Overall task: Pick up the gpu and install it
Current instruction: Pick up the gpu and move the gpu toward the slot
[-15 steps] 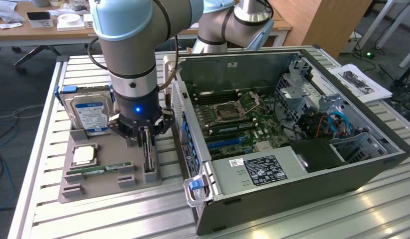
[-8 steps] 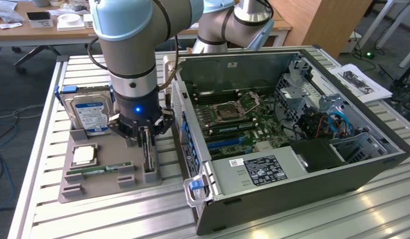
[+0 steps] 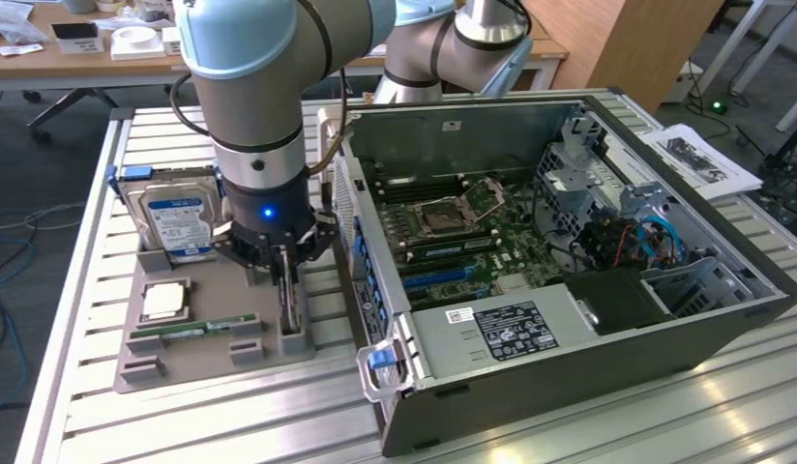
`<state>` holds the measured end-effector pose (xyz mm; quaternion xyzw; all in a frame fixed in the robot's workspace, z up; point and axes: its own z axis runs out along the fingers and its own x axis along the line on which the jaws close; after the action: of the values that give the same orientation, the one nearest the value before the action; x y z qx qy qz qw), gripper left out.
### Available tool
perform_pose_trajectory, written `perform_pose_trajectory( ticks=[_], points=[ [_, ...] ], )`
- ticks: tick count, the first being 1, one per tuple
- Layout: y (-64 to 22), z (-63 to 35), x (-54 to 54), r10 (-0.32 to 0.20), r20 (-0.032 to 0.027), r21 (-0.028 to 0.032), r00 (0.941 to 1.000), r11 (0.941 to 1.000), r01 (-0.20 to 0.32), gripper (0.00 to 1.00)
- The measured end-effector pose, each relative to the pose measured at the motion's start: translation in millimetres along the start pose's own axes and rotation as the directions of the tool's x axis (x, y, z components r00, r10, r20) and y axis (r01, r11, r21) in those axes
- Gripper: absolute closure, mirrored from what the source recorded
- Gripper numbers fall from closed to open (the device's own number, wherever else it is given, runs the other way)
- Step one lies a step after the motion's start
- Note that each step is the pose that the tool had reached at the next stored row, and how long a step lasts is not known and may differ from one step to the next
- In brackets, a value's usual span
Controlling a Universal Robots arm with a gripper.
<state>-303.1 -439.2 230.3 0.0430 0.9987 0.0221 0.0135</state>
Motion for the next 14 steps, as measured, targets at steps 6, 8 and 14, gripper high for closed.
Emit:
perform_pose_trajectory(
  ticks=[6,8,14],
  points=[
    [0.0,0.0,0.0,0.0,0.0,0.0,1.0,1.0,0.0,0.73],
    [0.0,0.0,0.0,0.0,0.0,0.0,1.0,1.0,0.0,0.73],
    [0.1,-1.9,0.0,0.0,-0.0001,0.0001,1.0,1.0,0.0,0.73]
  ],
)
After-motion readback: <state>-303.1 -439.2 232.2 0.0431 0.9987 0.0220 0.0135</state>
